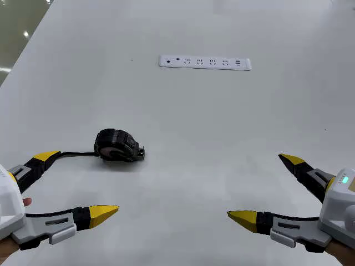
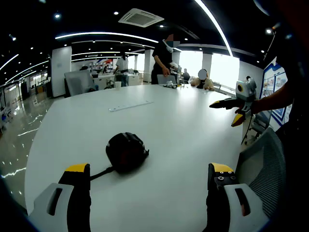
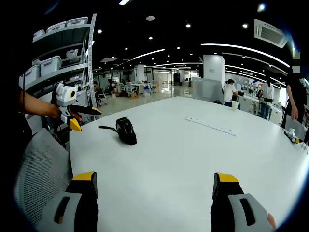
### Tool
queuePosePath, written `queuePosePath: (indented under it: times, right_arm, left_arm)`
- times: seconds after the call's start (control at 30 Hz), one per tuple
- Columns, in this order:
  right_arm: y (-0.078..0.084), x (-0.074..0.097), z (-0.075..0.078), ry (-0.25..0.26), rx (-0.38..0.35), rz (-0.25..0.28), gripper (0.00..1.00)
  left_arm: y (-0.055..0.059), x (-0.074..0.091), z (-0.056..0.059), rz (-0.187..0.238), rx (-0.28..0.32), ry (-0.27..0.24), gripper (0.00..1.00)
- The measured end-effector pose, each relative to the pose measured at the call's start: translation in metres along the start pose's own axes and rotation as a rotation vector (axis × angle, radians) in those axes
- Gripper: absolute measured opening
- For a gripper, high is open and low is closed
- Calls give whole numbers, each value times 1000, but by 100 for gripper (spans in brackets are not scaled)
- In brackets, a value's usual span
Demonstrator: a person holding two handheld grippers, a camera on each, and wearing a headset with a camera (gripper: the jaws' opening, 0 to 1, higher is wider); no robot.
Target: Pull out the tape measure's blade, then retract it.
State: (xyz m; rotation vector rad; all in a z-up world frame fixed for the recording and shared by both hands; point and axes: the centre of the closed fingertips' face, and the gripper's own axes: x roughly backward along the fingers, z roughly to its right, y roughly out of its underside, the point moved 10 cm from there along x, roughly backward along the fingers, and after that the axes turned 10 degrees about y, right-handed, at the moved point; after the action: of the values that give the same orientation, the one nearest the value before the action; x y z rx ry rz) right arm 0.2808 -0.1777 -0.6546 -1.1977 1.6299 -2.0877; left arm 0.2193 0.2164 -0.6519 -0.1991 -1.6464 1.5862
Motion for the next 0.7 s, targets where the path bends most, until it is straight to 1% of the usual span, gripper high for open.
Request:
queuePosePath:
  times: [0.3,0.63,0.7]
  right_arm:
    - [3,-1,-1,-9,3,-11,99]
    - [3,-1,-2,-16,5,-10,99]
    - [3,-1,-2,-17,-7,-12,99]
  left_arm:
    - [1,0,0,-14,-19,1,99]
    - [0,-1,-3,-14,-25,2,99]
    - [0,-1,-3,-16,-27,3,99]
